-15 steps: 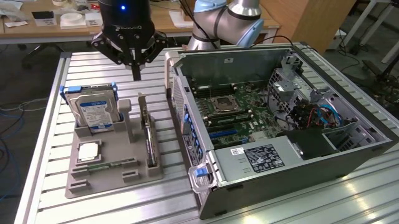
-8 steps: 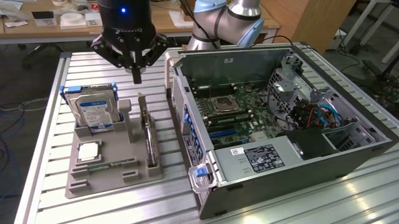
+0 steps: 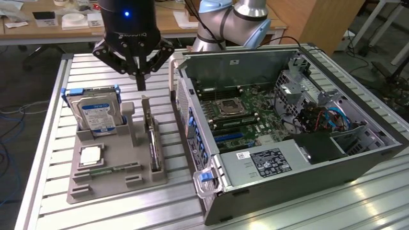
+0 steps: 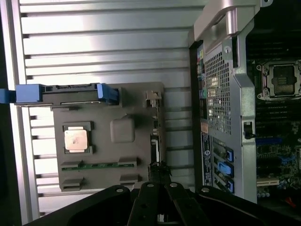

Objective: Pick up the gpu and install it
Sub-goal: 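Reach for the gpu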

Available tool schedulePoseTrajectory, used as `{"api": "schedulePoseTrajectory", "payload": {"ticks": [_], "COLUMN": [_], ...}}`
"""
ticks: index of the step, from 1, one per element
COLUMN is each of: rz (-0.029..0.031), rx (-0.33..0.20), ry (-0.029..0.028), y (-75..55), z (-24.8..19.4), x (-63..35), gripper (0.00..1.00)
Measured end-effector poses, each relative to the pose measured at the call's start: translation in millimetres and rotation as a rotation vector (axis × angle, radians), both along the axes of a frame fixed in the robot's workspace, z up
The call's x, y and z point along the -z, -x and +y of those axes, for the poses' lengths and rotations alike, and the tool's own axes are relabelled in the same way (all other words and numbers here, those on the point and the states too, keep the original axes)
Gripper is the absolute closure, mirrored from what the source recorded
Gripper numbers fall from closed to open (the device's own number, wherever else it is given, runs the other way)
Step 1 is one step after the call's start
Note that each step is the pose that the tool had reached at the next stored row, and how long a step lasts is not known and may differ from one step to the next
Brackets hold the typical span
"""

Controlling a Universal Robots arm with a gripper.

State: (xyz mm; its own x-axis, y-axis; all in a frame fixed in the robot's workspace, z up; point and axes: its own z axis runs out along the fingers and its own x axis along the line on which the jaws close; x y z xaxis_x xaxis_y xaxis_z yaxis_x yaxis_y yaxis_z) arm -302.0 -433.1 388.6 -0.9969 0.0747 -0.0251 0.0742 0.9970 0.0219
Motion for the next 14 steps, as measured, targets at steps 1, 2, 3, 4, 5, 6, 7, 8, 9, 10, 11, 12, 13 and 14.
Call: {"api": "schedulePoseTrajectory", "payload": {"ticks": [1, 2, 3, 4, 5, 6, 7, 8, 9, 10, 11, 12, 13, 14], "rz": [0.0000, 0.0000, 0.0000, 0.0001, 0.0000, 0.0000, 0.0000, 0.0000, 0.0001, 0.0000, 0.0001, 0.0000, 0.0000, 0.0000], "rx": [0.000, 0.000, 0.000, 0.000, 0.000, 0.000, 0.000, 0.000, 0.000, 0.000, 0.000, 0.000, 0.000, 0.000], "ry": [0.0020, 0.0038, 0.0054, 0.0071, 0.0087, 0.0101, 0.0115, 0.0123, 0.0127, 0.0132, 0.0134, 0.0134, 0.0134, 0.0135], "y": [0.0, 0.0, 0.0, 0.0, 0.0, 0.0, 0.0, 0.0, 0.0, 0.0, 0.0, 0.0, 0.0, 0.0], "z": [-1.9, -3.8, -5.6, -7.3, -9.0, -10.5, -12.0, -13.4, -14.8, -16.0, -16.6, -16.7, -16.7, -16.7], "x": [0.0, 0.0, 0.0, 0.0, 0.0, 0.0, 0.0, 0.0, 0.0, 0.0, 0.0, 0.0, 0.0, 0.0], "gripper": [0.90, 0.90, 0.90, 0.90, 0.90, 0.90, 0.90, 0.90, 0.90, 0.90, 0.90, 0.90, 0.90, 0.90]}}
